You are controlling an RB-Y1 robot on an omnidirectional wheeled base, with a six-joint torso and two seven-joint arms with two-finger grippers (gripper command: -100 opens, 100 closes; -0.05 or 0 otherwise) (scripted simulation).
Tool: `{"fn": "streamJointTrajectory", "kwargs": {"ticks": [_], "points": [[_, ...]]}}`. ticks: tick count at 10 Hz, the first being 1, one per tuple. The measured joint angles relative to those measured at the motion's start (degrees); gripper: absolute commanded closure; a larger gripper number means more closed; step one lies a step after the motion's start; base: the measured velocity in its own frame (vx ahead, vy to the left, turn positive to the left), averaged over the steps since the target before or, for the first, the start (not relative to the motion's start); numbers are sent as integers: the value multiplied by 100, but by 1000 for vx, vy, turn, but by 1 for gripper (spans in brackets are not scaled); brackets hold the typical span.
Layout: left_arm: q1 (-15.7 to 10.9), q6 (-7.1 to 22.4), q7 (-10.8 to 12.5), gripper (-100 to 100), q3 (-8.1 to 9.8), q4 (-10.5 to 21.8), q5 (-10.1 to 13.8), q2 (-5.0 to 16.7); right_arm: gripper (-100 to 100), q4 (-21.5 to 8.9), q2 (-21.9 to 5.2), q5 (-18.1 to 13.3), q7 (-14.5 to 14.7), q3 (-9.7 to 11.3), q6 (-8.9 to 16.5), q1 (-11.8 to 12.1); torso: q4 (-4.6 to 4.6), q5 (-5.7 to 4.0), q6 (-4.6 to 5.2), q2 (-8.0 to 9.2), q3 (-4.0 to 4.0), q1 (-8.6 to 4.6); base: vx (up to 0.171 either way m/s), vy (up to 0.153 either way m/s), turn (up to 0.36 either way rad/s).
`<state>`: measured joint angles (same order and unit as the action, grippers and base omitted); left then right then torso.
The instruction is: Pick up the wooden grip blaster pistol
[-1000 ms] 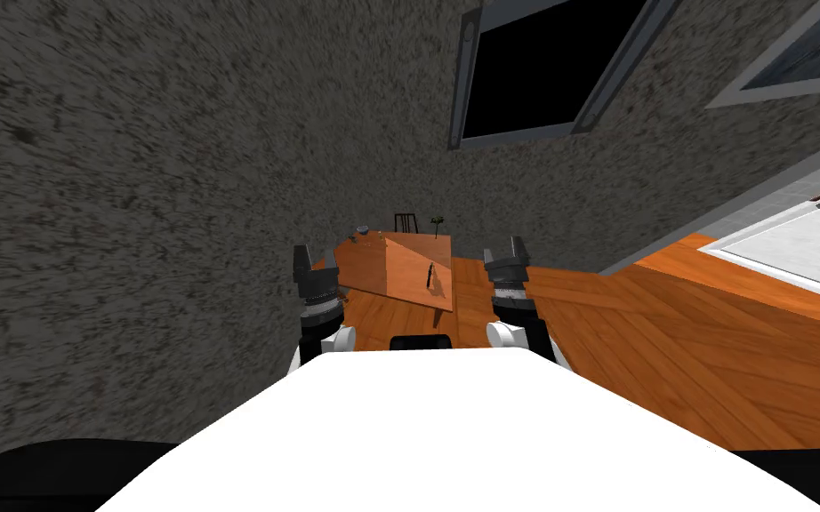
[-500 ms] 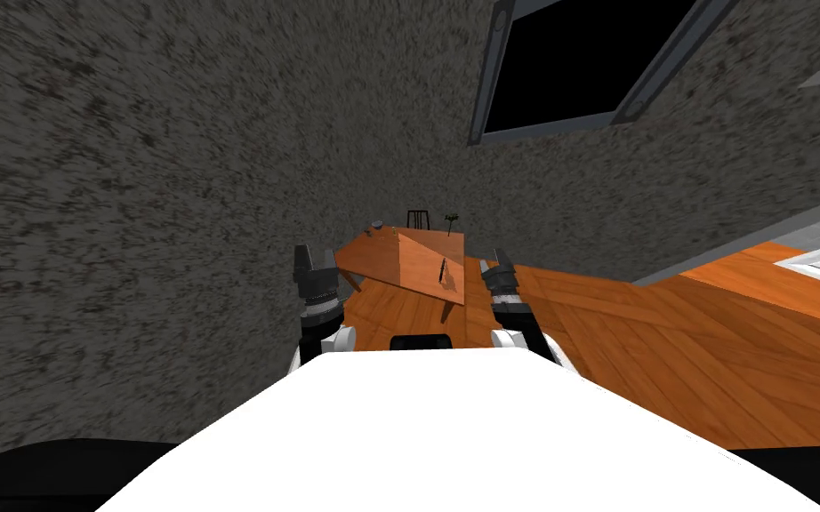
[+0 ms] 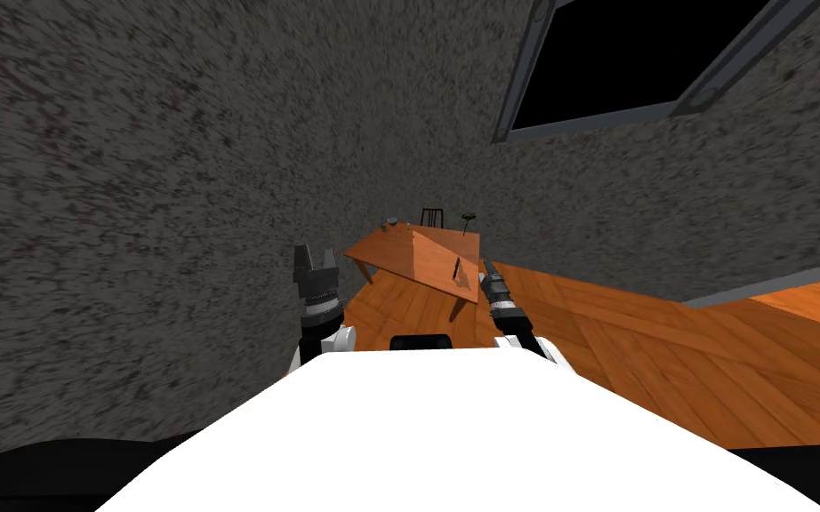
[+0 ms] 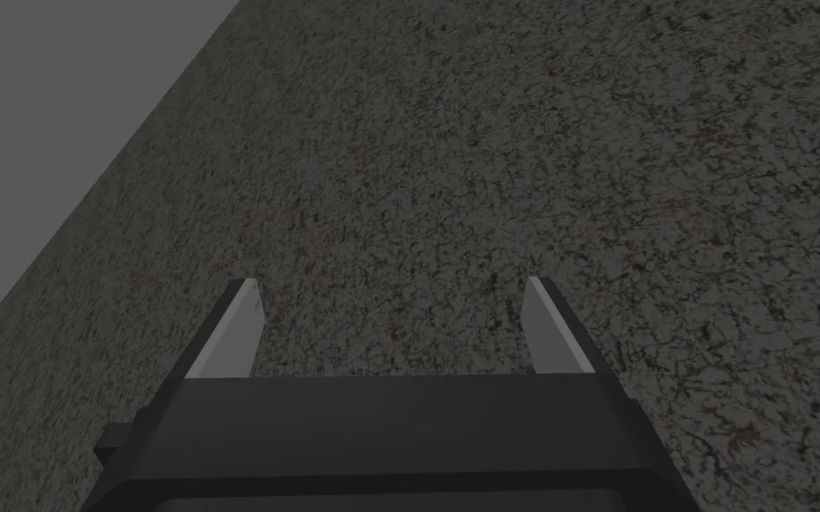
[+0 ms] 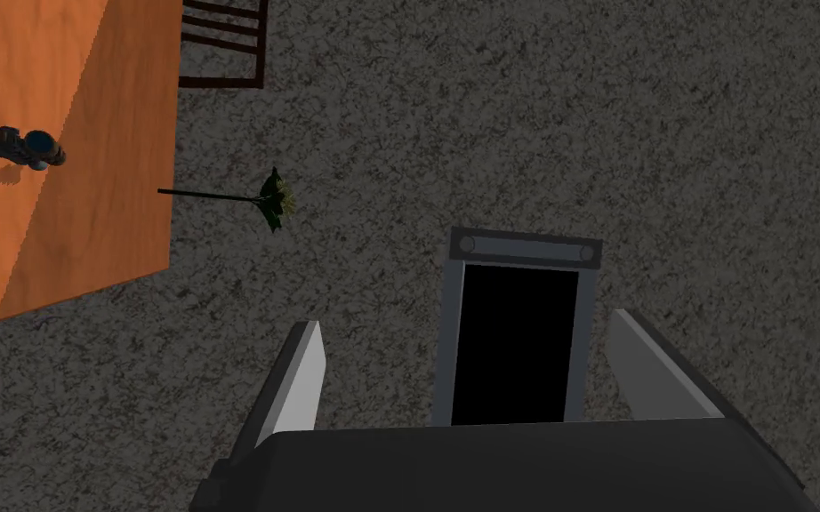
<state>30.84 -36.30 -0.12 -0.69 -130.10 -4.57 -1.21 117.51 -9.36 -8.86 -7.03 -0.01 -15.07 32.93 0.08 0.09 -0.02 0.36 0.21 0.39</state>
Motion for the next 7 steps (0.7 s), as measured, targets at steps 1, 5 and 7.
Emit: {"fn": "streamJointTrajectory", "kwargs": {"ticks": [1, 5, 7], "points": [[0, 0, 0, 0, 0, 0, 0, 0, -100, -110, -140, -149, -7, -79, 155, 31, 2, 4, 2, 10, 5, 16, -105, 188, 356], [1, 0, 0, 0, 0, 0, 0, 0, -100, -559, -277, -799, 144, -154, 637, 200, -3, 0, 2, -11, -7, -3, -31, 126, 251], [2, 0, 0, 0, 1, 0, 0, 1, -100, -894, -464, -1046, 170, -277, 843, 201, -3, 0, 7, -16, -9, -9, 5, 100, 106]]}}
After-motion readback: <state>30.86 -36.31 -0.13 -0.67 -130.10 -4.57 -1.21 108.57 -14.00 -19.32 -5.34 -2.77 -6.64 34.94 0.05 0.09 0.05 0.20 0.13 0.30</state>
